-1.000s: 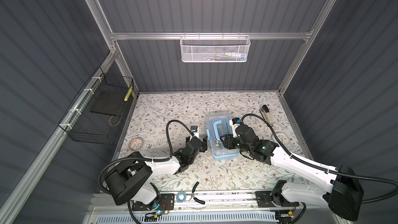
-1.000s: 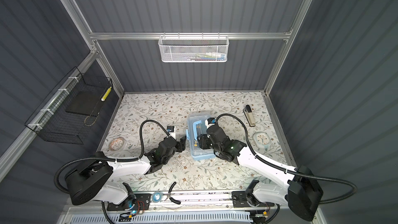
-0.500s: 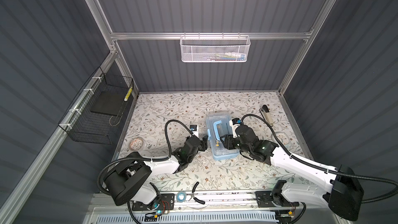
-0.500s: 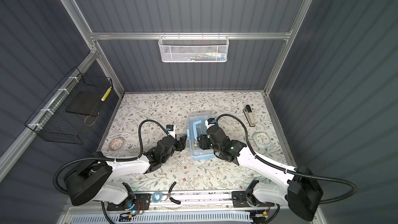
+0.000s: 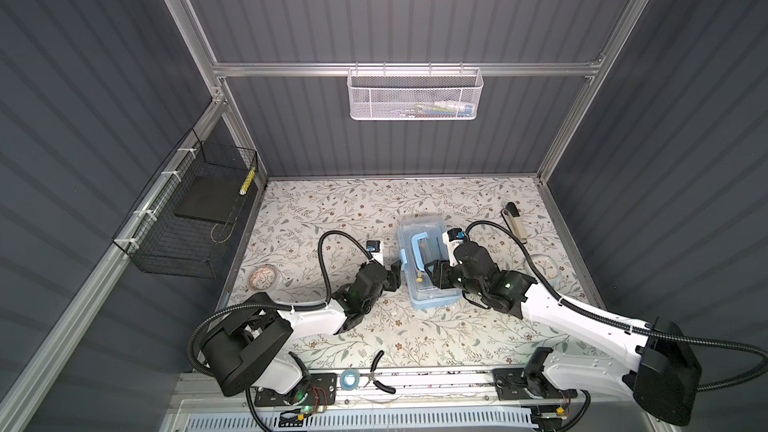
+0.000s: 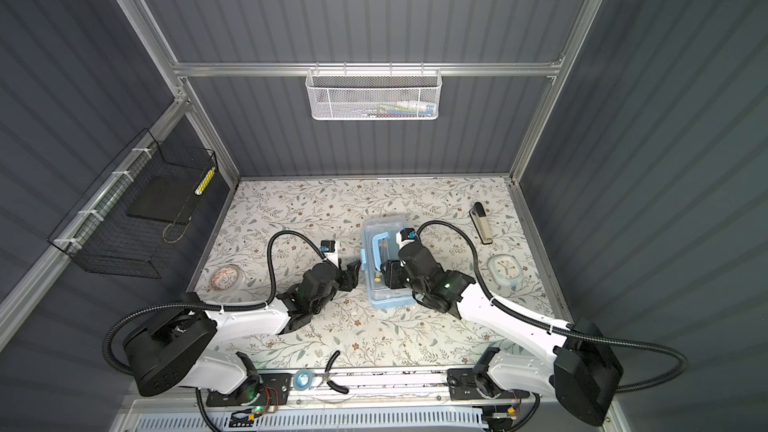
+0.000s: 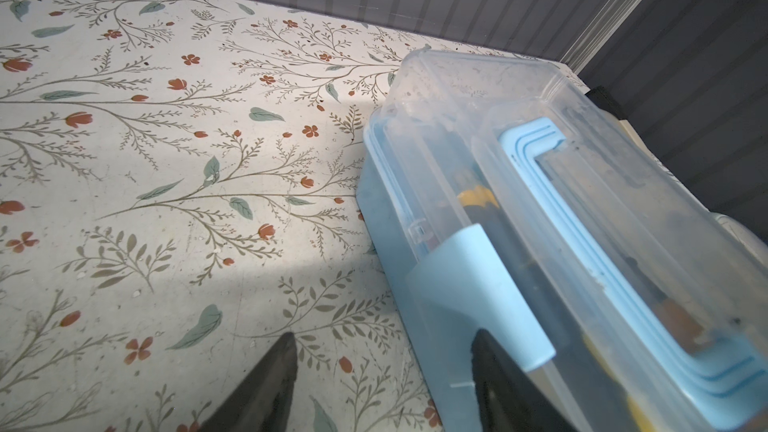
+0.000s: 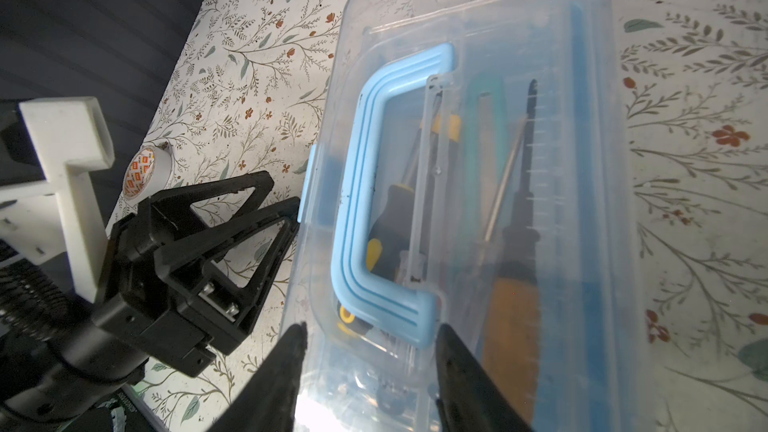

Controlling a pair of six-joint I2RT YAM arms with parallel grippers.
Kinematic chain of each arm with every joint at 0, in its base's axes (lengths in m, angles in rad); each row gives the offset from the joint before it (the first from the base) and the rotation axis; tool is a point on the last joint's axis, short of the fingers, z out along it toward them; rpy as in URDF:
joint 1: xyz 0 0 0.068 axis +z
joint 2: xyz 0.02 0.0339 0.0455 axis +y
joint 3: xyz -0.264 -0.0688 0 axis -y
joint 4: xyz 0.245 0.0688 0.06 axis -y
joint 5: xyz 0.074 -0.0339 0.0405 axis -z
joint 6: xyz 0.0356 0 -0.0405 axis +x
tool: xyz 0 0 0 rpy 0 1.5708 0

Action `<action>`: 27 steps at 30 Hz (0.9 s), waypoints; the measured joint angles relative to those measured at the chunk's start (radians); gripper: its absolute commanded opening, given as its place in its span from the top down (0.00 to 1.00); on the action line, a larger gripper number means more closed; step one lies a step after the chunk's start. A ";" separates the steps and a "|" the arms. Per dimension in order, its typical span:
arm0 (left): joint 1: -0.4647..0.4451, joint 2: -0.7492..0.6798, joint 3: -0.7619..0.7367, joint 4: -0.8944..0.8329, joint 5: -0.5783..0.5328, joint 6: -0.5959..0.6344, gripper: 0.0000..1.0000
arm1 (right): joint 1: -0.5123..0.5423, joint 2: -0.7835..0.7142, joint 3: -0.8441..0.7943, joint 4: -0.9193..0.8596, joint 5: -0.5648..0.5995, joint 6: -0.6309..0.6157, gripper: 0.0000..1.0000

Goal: Pack the tool kit

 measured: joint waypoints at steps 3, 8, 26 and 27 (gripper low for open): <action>0.000 0.002 0.009 0.000 0.000 -0.002 0.33 | 0.000 0.001 0.000 0.003 0.000 0.000 0.48; 0.001 0.002 0.023 0.000 0.000 -0.008 0.35 | 0.000 0.003 0.000 0.006 0.000 0.000 0.48; 0.007 0.038 0.048 0.011 0.019 -0.035 0.47 | 0.000 0.016 0.000 0.020 0.003 0.000 0.49; 0.007 0.038 0.050 0.010 0.024 -0.039 0.46 | 0.000 0.016 0.000 0.019 0.003 0.000 0.49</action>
